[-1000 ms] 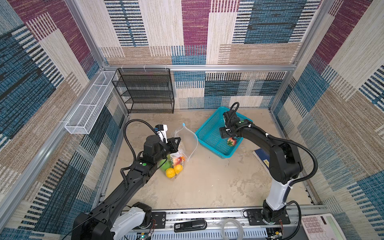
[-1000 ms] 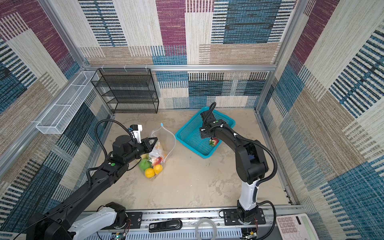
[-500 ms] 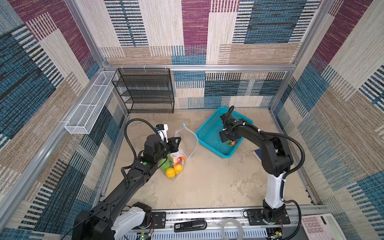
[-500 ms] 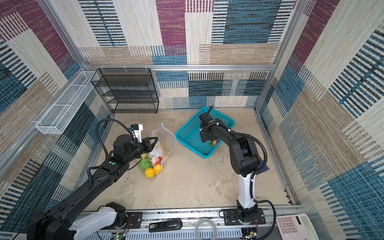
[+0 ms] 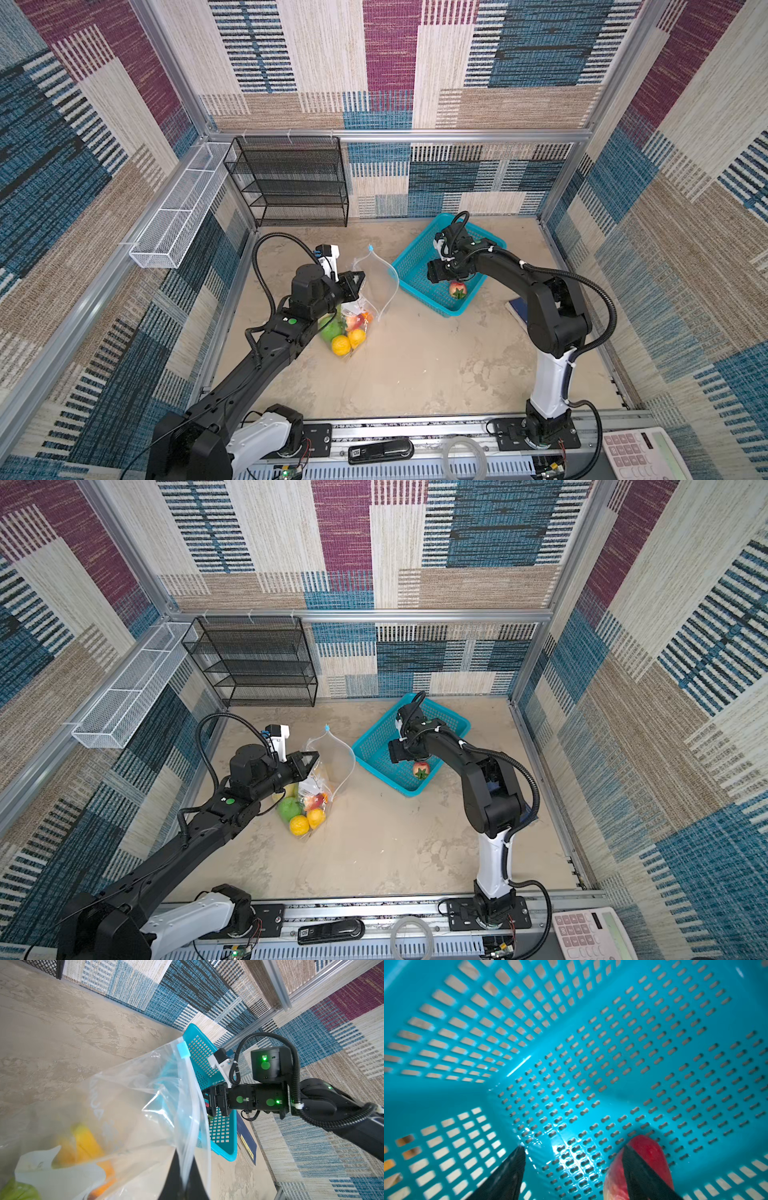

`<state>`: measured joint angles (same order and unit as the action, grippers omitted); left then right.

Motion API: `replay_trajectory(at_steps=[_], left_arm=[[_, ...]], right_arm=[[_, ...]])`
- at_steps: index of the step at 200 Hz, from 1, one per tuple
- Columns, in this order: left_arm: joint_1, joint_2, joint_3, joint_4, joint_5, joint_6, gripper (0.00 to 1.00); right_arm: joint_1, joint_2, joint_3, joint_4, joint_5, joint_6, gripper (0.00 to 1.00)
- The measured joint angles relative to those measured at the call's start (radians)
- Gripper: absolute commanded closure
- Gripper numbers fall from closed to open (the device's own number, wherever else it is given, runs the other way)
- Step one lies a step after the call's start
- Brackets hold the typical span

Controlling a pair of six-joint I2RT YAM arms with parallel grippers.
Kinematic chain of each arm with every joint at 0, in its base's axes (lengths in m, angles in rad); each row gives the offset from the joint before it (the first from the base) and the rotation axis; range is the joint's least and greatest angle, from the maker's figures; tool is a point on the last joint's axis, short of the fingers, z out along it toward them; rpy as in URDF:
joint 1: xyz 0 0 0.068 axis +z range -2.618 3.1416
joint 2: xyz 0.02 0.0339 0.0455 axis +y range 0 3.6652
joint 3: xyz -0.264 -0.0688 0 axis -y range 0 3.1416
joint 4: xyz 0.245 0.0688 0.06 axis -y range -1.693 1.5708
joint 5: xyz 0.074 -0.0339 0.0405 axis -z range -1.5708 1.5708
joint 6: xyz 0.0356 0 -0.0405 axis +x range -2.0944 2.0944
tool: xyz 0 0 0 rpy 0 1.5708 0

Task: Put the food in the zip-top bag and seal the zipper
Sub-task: 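Lower the right gripper onto the red-and-yellow apple in the basket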

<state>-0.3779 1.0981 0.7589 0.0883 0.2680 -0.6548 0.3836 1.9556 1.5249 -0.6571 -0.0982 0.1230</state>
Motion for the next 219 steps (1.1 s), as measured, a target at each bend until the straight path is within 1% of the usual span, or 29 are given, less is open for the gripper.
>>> replay_trajectory(at_steps=[14,56,84,136,159,184,207,219], left_arm=[[0.0,0.0,0.0,0.0,0.0,0.0,1.0],[0.0,-0.007,-0.006,0.0,0.0,0.0,1.0],[0.0,-0.008,-0.017,0.002,0.0,0.0,1.0],[0.0,-0.031,-0.024,0.001,0.0,0.003,1.0],[0.0,-0.036,-0.032,0.001,0.0,0.003,1.0],[0.0,-0.04,-0.037,0.001,-0.001,0.003,1.0],[0.0,-0.043,-0.037,0.001,-0.004,0.003,1.0],[0.0,-0.045,-0.037,0.001,-0.004,0.003,1.0]], right_arm=[[0.0,-0.015,0.0,0.01,0.006,0.002,0.23],[-0.002,-0.019,-0.011,-0.038,0.136,0.008,0.2],[-0.002,-0.018,-0.029,-0.086,0.182,0.013,0.2],[-0.002,-0.001,-0.036,-0.127,0.206,0.019,0.21],[-0.002,0.001,-0.05,-0.126,0.175,0.019,0.23],[-0.002,0.001,-0.06,-0.111,0.095,0.019,0.25],[-0.002,-0.016,-0.06,-0.072,0.009,0.024,0.24],[-0.002,-0.031,-0.06,-0.054,-0.017,0.027,0.24]])
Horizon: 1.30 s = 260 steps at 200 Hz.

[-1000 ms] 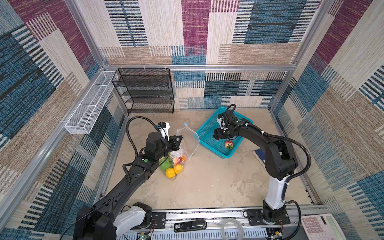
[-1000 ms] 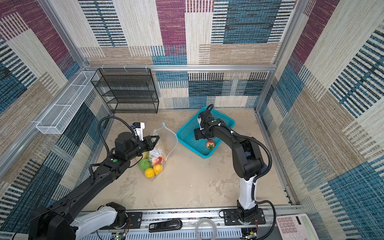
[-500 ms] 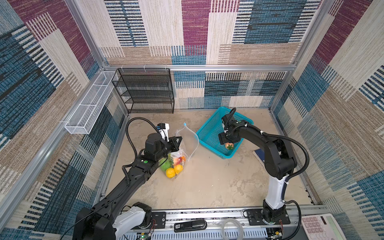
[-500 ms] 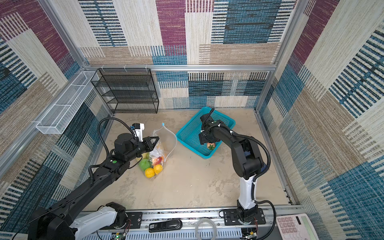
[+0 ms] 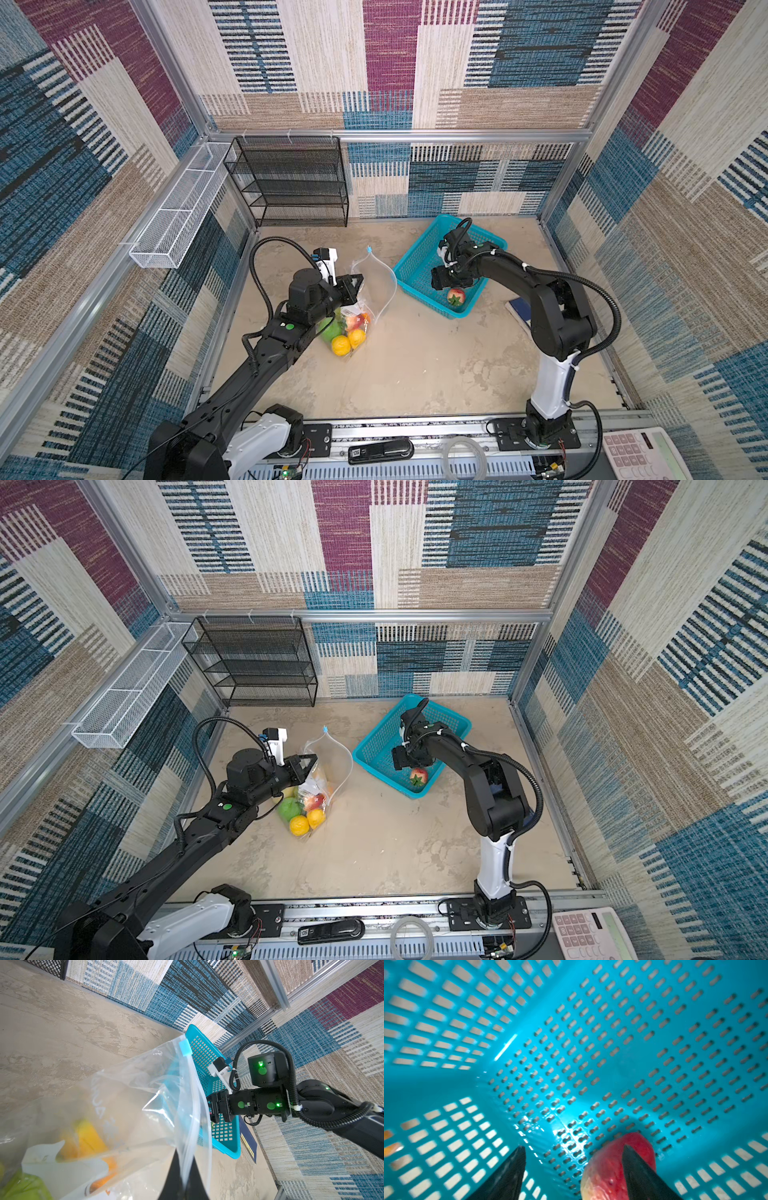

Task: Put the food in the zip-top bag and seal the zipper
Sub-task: 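Lower the right gripper onto the red-and-yellow apple in the basket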

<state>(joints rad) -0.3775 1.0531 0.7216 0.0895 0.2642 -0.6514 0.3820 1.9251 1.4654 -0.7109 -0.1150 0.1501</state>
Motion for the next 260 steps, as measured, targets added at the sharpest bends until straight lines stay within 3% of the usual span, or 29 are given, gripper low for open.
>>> replay_trajectory(at_steps=[23,82,189,260], left_arm=[[0.0,-0.002,0.0,0.0,0.0,0.0,1.0],[0.0,0.007,-0.005,0.001,0.0,0.0,1.0],[0.0,0.019,-0.011,0.027,0.001,0.001,1.0],[0.0,-0.011,-0.021,0.026,0.0,0.012,1.0]], right_arm=[[0.0,-0.016,0.009,0.01,-0.001,0.0,0.23],[0.0,-0.036,-0.019,-0.093,0.146,-0.002,0.22],[-0.002,-0.06,-0.098,-0.197,0.25,-0.008,0.21],[-0.002,-0.059,-0.142,-0.149,0.166,0.011,0.26]])
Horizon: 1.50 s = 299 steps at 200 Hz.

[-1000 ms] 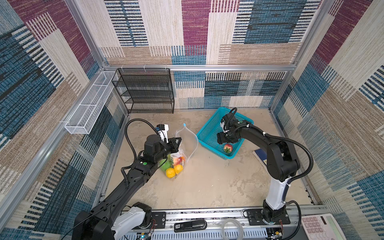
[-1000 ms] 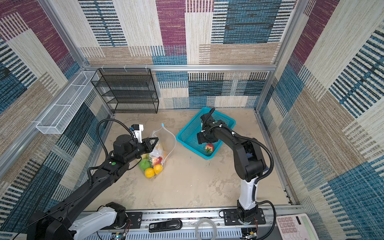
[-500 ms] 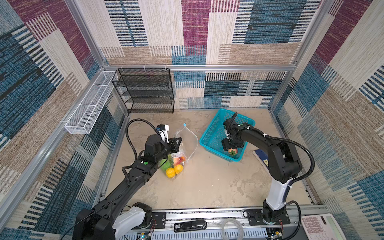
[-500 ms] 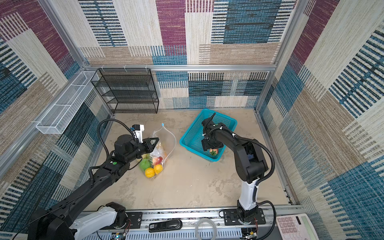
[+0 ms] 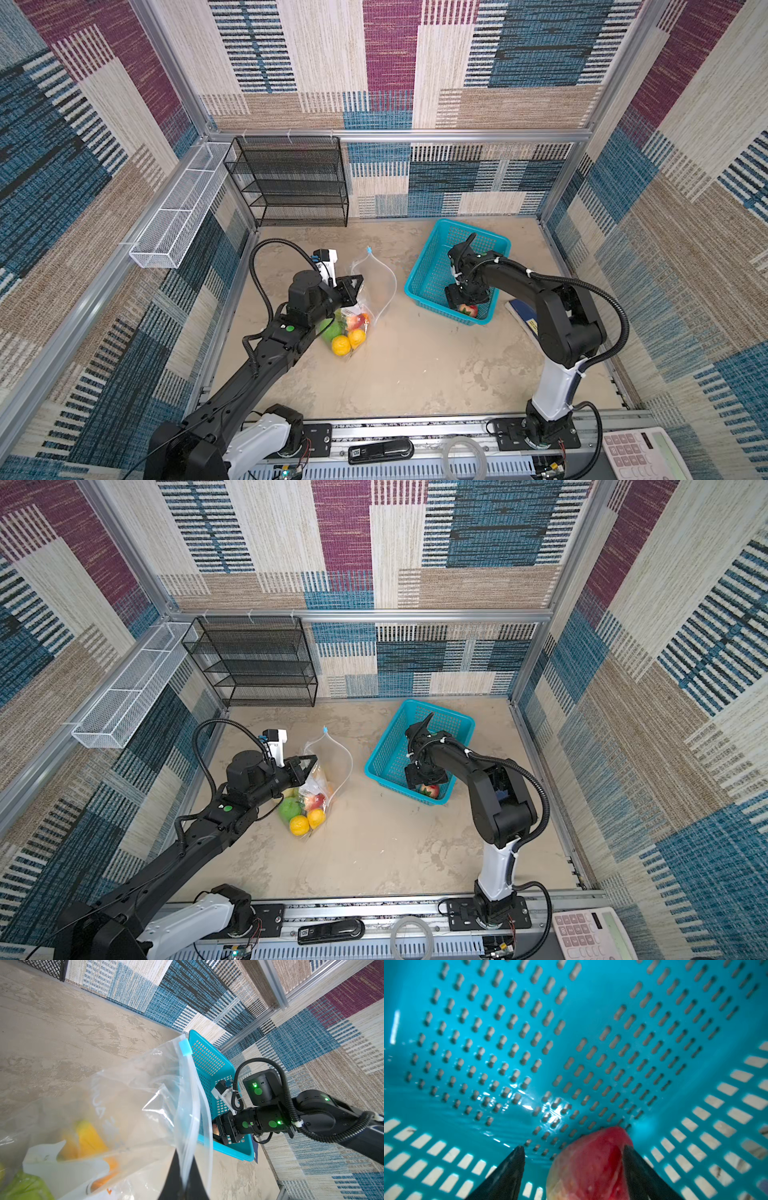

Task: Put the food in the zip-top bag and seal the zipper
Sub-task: 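Lower the right gripper onto the red-and-yellow apple in the basket, then close the right gripper on the red-and-yellow apple and lift it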

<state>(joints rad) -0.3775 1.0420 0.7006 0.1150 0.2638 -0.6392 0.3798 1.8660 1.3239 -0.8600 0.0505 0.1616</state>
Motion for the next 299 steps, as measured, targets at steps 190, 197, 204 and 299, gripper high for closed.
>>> replay_trajectory(at_steps=[190,197,204,299], left_arm=[[0.001,-0.014,-0.003,-0.023,-0.029,0.035,1.0],[0.002,-0.014,-0.003,-0.023,-0.029,0.04,1.0],[0.002,-0.014,-0.004,-0.023,-0.029,0.041,1.0],[0.002,-0.045,-0.022,-0.023,-0.047,0.068,1.0]], right_arm=[[0.0,-0.053,-0.006,-0.043,-0.04,0.085,0.22],[0.0,-0.056,-0.009,-0.051,-0.04,0.093,0.22],[0.0,-0.059,-0.013,-0.056,-0.04,0.099,0.22],[0.0,-0.084,-0.074,0.011,-0.211,0.156,0.25]])
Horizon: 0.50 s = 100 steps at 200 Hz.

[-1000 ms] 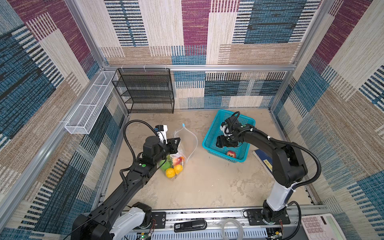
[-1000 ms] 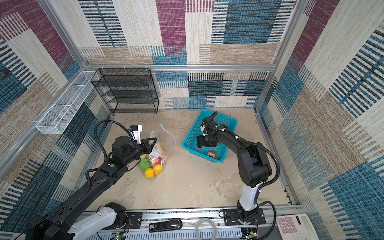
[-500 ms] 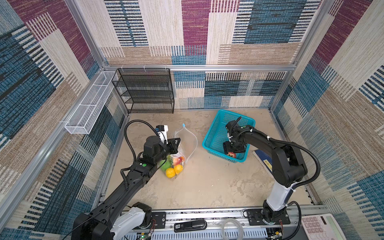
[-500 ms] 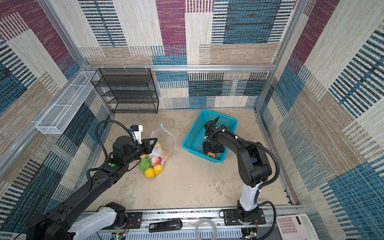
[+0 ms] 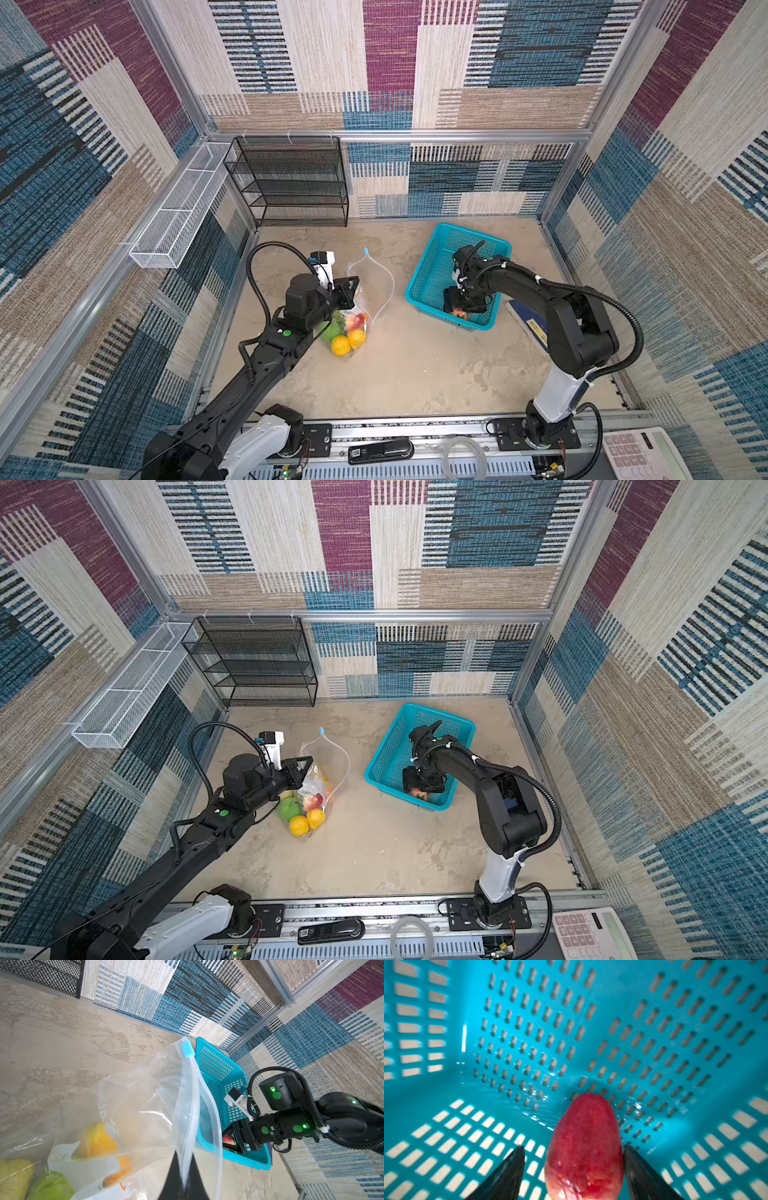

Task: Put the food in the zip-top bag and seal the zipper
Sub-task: 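Close the right gripper on the red-and-yellow apple and lift it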

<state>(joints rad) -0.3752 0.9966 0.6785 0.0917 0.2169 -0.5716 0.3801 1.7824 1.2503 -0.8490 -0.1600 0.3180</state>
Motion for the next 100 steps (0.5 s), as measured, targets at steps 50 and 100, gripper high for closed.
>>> replay_trajectory(at_steps=[50,100], left_arm=[[0.0,-0.018,-0.014,0.0,-0.004,0.0,1.0],[0.001,-0.021,-0.018,0.0,-0.005,0.0,1.0]], right_arm=[[0.013,-0.014,0.022,0.145,-0.135,0.018,0.26],[0.023,-0.02,-0.018,0.143,-0.054,0.025,0.24]])
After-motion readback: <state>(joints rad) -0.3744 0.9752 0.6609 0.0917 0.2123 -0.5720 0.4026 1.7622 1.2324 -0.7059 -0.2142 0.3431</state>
